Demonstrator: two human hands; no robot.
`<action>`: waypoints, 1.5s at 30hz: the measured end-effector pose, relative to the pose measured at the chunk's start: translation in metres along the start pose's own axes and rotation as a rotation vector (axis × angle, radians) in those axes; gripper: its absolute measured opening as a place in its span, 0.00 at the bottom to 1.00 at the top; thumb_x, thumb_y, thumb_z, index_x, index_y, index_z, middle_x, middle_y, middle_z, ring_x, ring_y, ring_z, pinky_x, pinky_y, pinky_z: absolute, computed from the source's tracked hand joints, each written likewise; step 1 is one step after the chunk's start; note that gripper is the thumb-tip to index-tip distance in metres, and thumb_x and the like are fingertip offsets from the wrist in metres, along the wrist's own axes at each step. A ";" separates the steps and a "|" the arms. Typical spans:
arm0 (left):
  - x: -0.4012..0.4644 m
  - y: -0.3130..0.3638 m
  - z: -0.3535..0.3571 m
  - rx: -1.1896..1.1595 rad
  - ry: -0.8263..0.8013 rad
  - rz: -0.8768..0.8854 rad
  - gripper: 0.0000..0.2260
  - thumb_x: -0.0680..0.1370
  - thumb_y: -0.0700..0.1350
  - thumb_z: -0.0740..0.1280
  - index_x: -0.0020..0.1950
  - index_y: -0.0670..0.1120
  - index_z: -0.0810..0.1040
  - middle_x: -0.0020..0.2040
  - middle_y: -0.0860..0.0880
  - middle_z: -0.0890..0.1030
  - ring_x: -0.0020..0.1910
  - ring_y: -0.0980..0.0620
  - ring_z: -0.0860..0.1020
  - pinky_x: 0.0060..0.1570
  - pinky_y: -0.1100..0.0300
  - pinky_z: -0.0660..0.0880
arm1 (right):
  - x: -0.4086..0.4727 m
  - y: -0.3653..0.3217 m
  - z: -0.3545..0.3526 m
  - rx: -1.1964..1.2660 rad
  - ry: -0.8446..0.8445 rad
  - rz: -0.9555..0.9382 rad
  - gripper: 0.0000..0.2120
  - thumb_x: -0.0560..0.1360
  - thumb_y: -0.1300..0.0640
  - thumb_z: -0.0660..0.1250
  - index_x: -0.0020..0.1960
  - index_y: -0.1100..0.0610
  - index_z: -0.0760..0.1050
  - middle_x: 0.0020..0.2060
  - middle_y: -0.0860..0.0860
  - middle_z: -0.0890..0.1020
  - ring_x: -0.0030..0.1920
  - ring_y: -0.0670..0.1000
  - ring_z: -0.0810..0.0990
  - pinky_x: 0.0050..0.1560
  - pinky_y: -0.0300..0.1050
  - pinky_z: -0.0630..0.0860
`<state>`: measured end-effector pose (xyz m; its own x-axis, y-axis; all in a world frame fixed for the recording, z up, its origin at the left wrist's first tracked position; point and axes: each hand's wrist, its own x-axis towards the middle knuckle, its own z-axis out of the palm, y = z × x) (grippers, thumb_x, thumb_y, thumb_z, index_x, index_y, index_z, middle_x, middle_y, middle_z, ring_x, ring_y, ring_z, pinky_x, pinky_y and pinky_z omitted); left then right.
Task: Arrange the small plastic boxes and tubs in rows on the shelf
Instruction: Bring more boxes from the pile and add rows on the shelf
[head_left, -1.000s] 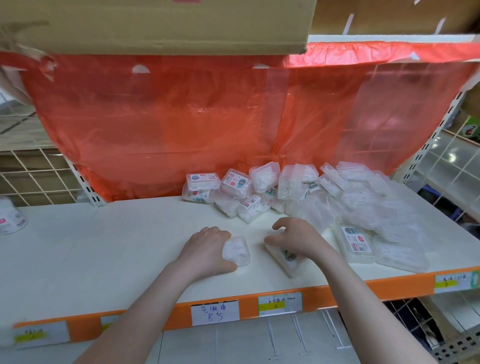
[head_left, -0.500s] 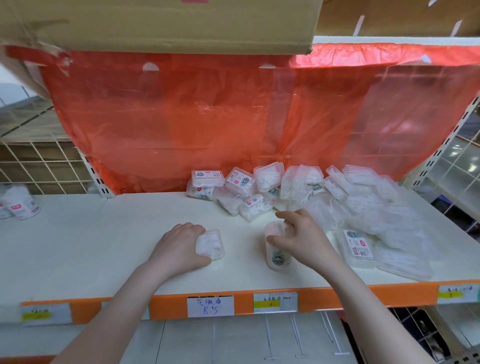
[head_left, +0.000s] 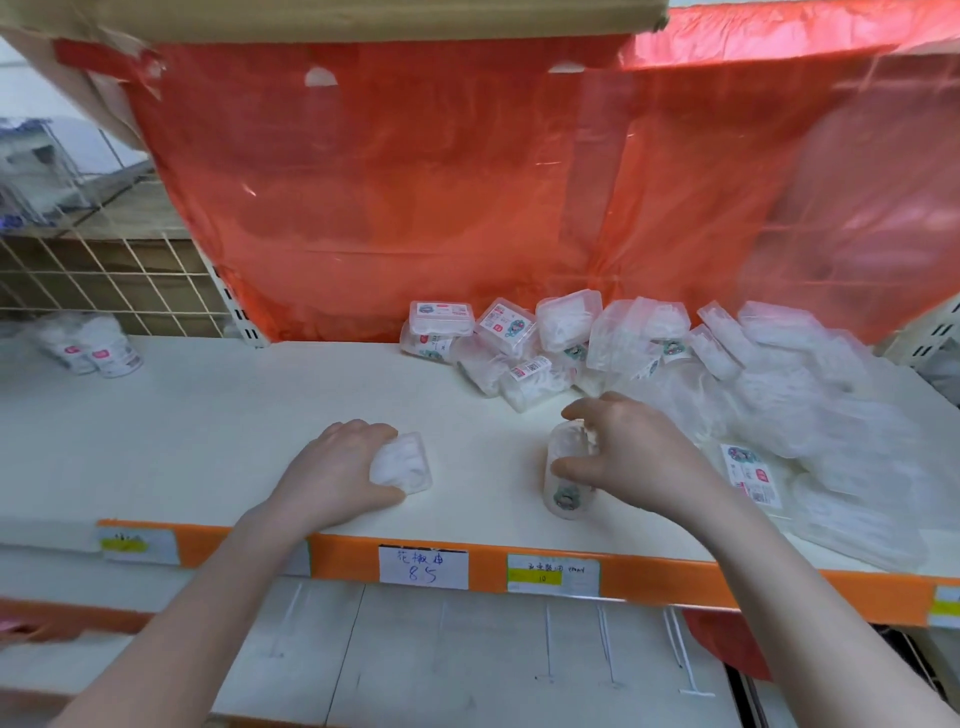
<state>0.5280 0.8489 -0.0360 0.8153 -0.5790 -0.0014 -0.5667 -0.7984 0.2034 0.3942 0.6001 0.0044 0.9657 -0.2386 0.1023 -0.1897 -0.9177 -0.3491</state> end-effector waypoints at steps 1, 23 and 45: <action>-0.002 -0.004 -0.002 -0.001 0.007 -0.008 0.29 0.69 0.56 0.70 0.68 0.53 0.68 0.61 0.51 0.74 0.62 0.50 0.69 0.58 0.58 0.68 | 0.002 -0.002 0.000 0.002 0.003 -0.006 0.26 0.69 0.45 0.69 0.65 0.51 0.72 0.55 0.52 0.76 0.55 0.54 0.76 0.44 0.41 0.65; -0.130 -0.261 -0.092 -0.014 0.163 -0.158 0.24 0.68 0.57 0.70 0.62 0.53 0.71 0.53 0.51 0.73 0.58 0.48 0.70 0.54 0.55 0.70 | 0.071 -0.294 0.085 0.087 0.041 -0.117 0.26 0.68 0.41 0.69 0.58 0.56 0.75 0.49 0.53 0.80 0.42 0.51 0.75 0.38 0.44 0.66; -0.080 -0.437 -0.145 0.057 0.133 -0.103 0.25 0.69 0.53 0.70 0.65 0.50 0.71 0.59 0.48 0.74 0.60 0.46 0.71 0.46 0.58 0.65 | 0.239 -0.449 0.138 -0.072 -0.038 -0.001 0.22 0.70 0.42 0.69 0.35 0.62 0.74 0.30 0.55 0.76 0.33 0.55 0.77 0.31 0.42 0.70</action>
<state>0.7276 1.2679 0.0175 0.8759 -0.4695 0.1108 -0.4819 -0.8628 0.1530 0.7343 0.9987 0.0572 0.9717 -0.2265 0.0670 -0.1994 -0.9388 -0.2809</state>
